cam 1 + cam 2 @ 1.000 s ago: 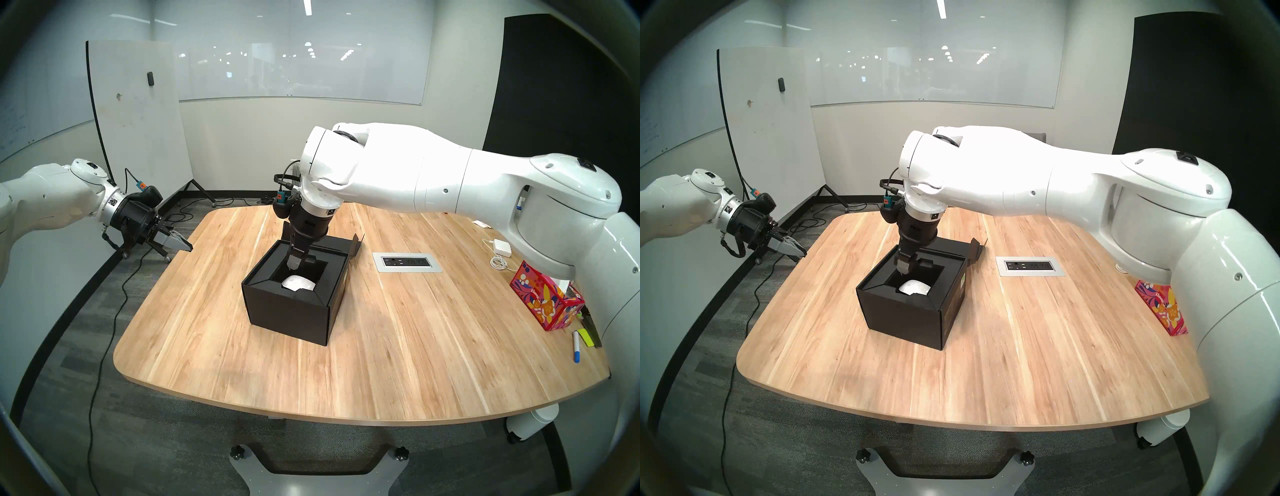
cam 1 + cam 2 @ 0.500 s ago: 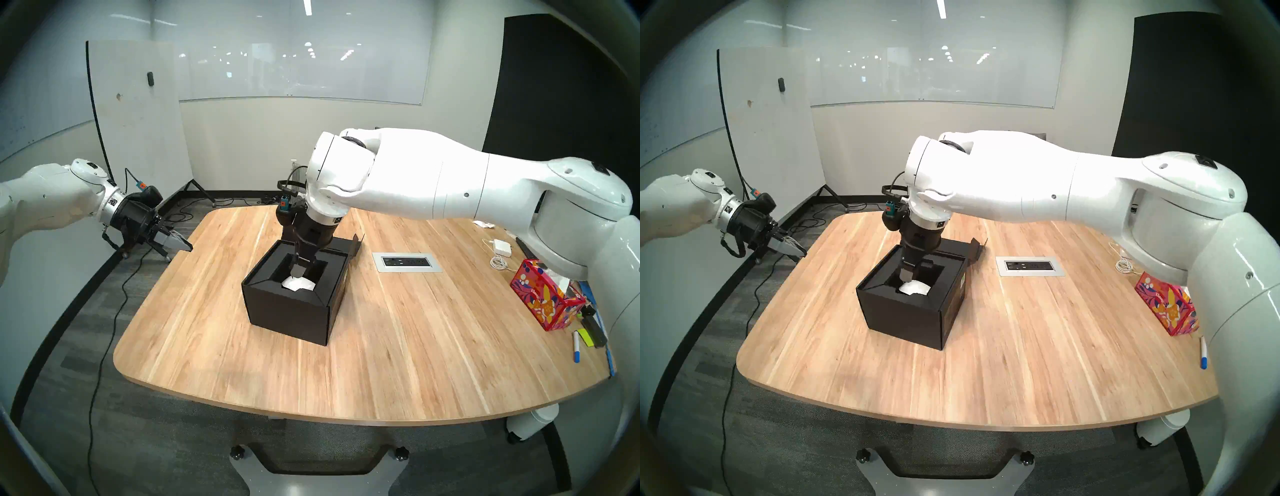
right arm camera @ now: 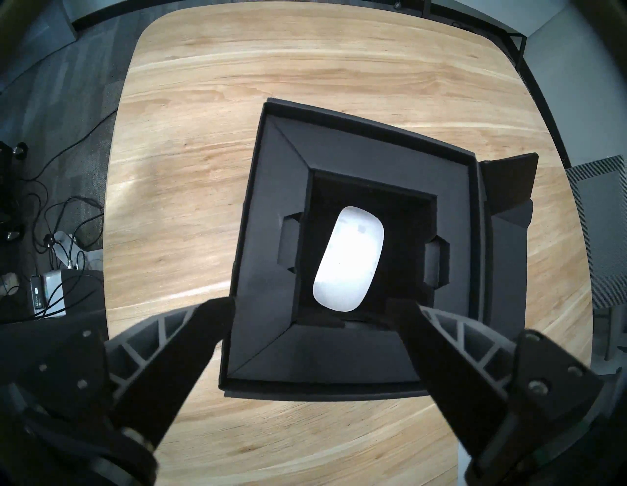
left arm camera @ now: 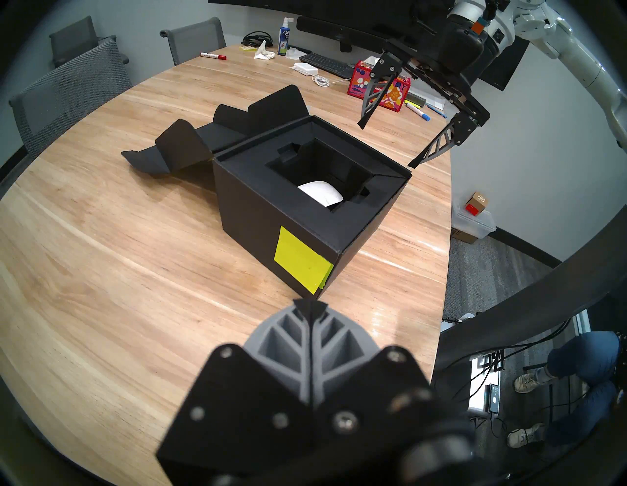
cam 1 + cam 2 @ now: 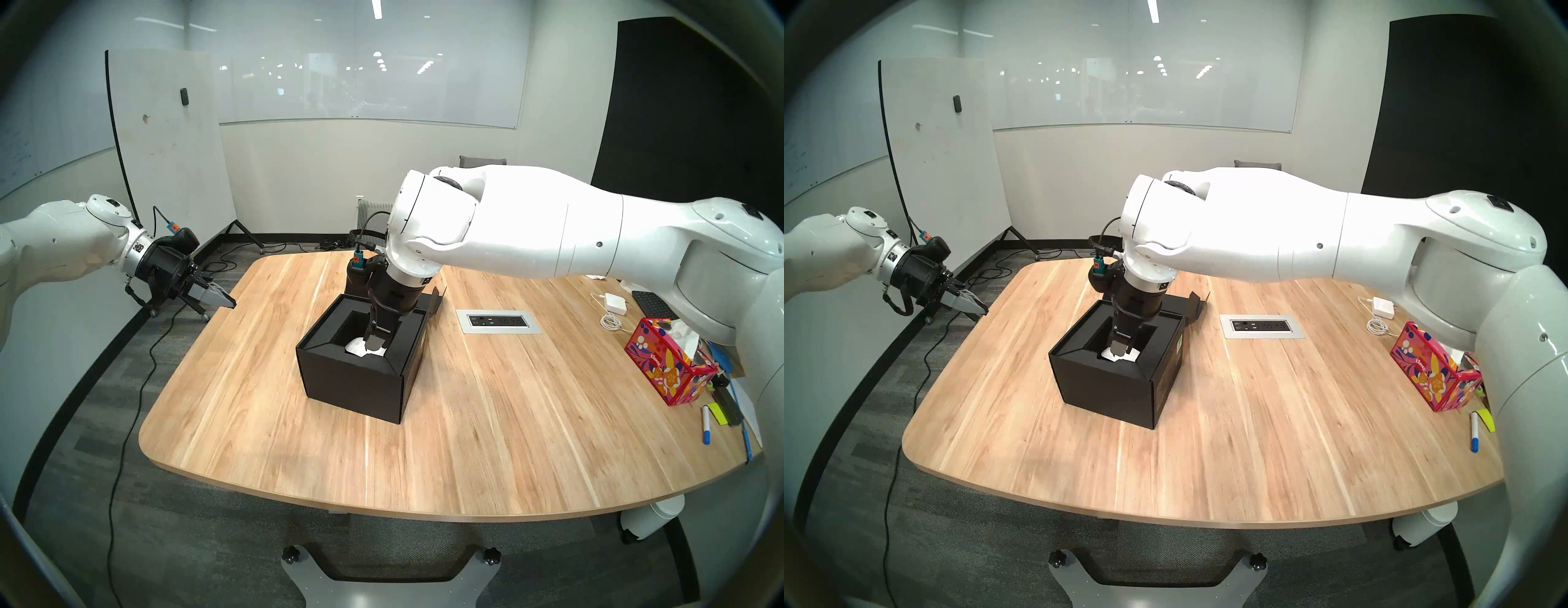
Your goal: Open the box and place the mouse inside
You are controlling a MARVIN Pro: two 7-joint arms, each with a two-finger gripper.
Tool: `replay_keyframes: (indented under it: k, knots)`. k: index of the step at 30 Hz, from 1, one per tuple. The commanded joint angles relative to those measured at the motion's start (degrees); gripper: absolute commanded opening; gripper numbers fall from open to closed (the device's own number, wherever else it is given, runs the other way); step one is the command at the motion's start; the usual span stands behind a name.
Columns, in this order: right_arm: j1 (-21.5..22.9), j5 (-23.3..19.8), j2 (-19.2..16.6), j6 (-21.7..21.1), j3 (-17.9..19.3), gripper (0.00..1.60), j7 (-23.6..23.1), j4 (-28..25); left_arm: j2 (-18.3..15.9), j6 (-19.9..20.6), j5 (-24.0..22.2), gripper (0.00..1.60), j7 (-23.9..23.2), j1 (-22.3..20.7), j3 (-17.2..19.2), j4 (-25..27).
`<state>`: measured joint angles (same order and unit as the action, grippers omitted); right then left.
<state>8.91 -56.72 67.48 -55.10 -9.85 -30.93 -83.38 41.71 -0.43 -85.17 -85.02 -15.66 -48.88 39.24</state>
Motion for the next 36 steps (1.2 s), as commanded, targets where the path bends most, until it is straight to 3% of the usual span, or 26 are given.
replay_keyframes:
  k: [1,20,36]
  knots:
    - [3.0,-2.3,-2.8,0.1,0.2,1.60,2.9,-3.5,0.0,0.0,-0.3,0.00,0.0,-1.1,0.3,-0.1]
    - [4.4,-9.7,-9.2,0.1,-2.1,1.60,12.6,-13.5,0.1,0.0,-0.3,0.00,0.0,-1.0,0.4,-0.1]
    - [5.5,-14.8,-12.1,0.1,-3.7,1.60,22.9,-17.3,0.1,-0.1,-0.2,0.00,0.0,-1.0,0.4,-0.1]
